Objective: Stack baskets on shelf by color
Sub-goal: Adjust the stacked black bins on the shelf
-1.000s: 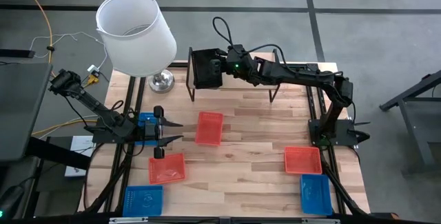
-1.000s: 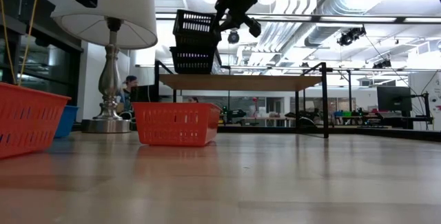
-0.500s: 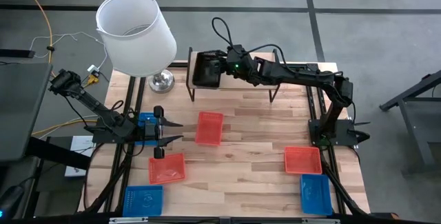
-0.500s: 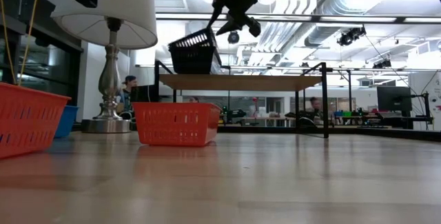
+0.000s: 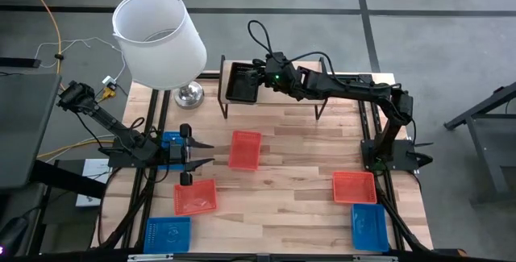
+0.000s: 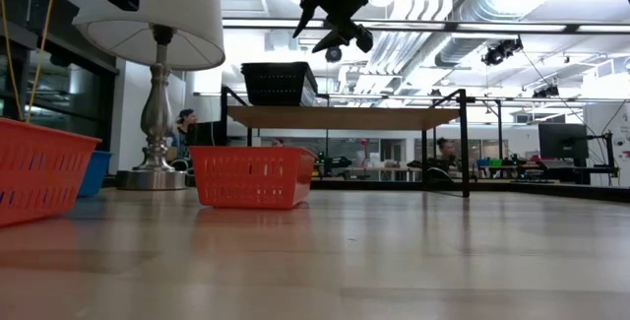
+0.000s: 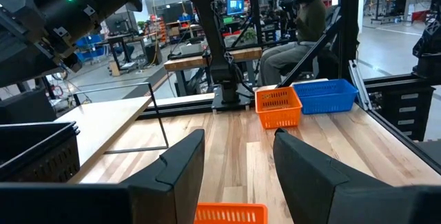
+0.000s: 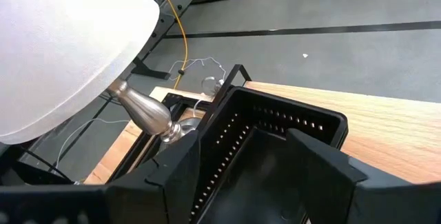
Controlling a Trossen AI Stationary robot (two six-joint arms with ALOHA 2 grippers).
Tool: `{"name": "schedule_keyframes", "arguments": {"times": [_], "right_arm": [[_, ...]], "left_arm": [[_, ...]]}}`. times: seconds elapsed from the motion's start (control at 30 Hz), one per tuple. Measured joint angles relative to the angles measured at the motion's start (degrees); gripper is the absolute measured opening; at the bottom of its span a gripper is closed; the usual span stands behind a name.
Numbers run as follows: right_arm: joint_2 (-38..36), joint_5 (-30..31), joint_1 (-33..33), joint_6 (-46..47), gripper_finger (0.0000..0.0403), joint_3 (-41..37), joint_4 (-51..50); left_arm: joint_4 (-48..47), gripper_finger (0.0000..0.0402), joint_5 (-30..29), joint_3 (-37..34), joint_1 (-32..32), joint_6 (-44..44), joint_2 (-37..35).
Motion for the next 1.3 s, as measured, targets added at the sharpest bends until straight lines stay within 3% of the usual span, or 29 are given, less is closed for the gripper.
{"name": "schedule_keyframes", "arguments": {"times": [0.8,1.3], "right_arm": [[-2.61,0.59,0.0,-4.15,0.0204,0.0,-0.91],[-5.86,-0.94,0.39,-14.3,0.0204,-0.02,-13.08]], "left_arm": [[-0.02,0.0161,0.0,-0.02,-0.01,-0.99,0.0],[-0.03,0.0161,0.0,-0.02,-0.01,-2.13,-0.01]]}}
